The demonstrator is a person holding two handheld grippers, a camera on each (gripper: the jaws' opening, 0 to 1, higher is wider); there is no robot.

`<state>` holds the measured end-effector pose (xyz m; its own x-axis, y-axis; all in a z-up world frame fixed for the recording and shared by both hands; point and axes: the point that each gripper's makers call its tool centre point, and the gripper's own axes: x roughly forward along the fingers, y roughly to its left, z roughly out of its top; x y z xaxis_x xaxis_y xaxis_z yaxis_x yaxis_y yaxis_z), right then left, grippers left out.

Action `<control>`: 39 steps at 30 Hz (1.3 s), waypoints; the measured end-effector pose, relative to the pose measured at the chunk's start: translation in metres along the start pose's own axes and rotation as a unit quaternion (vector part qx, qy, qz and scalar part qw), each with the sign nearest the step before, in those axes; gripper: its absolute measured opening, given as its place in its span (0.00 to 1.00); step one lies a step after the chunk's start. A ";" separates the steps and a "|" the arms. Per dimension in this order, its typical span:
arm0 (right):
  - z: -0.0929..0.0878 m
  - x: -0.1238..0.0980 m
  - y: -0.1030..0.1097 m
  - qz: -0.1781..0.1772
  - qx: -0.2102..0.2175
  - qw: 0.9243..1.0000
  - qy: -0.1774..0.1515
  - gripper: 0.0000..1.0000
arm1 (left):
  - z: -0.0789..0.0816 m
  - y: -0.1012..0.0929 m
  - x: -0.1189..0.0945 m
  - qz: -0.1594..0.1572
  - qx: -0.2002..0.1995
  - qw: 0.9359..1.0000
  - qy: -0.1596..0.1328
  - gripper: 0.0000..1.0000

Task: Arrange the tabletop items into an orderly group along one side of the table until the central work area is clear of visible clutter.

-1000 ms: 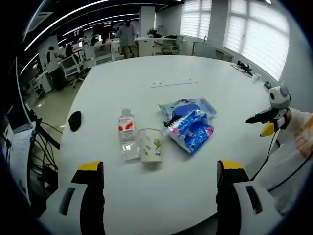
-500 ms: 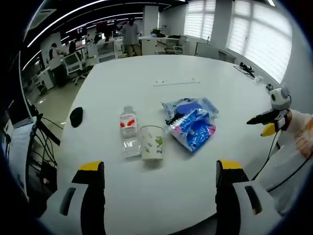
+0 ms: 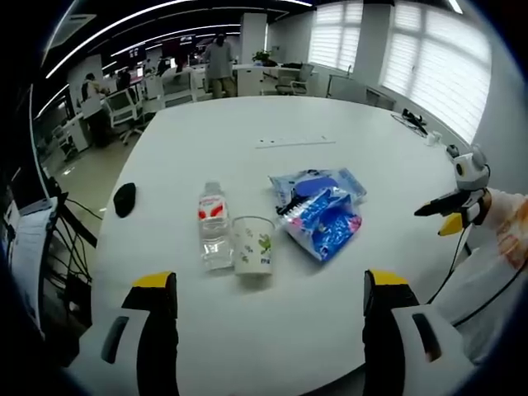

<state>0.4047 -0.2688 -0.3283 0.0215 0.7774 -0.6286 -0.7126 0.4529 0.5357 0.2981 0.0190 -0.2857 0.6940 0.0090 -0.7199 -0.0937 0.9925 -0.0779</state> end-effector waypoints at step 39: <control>-0.014 -0.003 -0.006 -0.011 0.023 1.000 0.018 0.89 | 0.002 -0.017 0.047 0.019 -0.010 1.000 -0.001 0.65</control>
<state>0.3997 -0.2797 -0.3378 0.0107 0.7516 -0.6595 -0.6789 0.4896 0.5471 0.3343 0.0026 -0.3169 0.6909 0.0466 -0.7214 -0.1342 0.9888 -0.0647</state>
